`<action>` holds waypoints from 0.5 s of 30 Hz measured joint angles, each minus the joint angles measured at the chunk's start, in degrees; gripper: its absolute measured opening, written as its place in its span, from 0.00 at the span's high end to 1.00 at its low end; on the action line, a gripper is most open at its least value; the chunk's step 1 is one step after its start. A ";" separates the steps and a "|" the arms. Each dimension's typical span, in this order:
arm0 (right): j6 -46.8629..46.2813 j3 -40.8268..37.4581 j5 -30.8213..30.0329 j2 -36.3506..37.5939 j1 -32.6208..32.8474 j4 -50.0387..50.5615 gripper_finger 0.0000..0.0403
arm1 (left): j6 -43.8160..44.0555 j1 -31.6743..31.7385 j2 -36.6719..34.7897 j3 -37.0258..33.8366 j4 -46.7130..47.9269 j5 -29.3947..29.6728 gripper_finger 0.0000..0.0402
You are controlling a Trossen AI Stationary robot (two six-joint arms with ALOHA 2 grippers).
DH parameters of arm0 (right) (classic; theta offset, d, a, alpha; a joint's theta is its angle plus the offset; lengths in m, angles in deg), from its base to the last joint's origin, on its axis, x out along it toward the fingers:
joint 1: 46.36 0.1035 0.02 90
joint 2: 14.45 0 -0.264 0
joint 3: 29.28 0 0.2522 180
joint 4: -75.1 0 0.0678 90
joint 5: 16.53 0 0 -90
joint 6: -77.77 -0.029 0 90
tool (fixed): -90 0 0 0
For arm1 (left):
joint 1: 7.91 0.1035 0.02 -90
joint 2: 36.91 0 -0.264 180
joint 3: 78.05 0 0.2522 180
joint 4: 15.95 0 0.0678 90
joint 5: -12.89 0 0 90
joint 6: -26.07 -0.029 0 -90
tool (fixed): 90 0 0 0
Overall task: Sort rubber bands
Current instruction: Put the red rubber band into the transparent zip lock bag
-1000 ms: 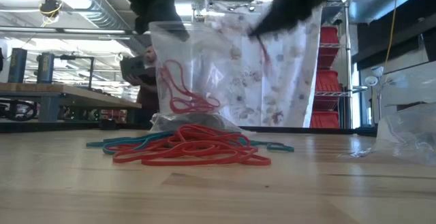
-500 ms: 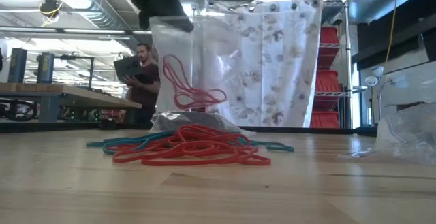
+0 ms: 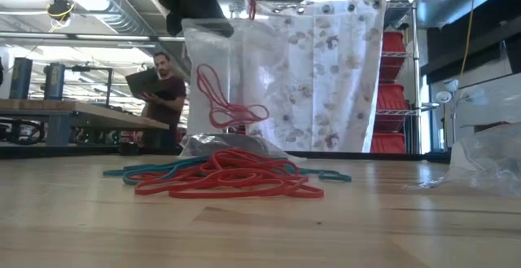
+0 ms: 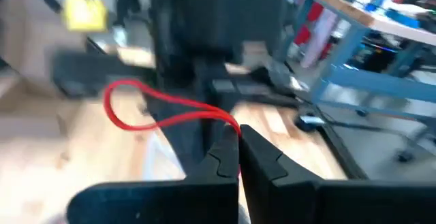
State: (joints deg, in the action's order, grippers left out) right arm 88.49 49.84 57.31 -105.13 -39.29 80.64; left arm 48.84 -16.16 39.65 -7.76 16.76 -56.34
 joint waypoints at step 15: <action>-0.18 -0.04 -3.66 -0.35 0.02 12.01 1.00 | 4.04 1.56 0.00 0.00 -0.37 0.04 1.00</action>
State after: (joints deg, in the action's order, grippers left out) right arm 88.31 49.80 53.65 -105.48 -39.27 92.65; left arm 52.88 -14.60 39.65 -7.76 16.40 -56.30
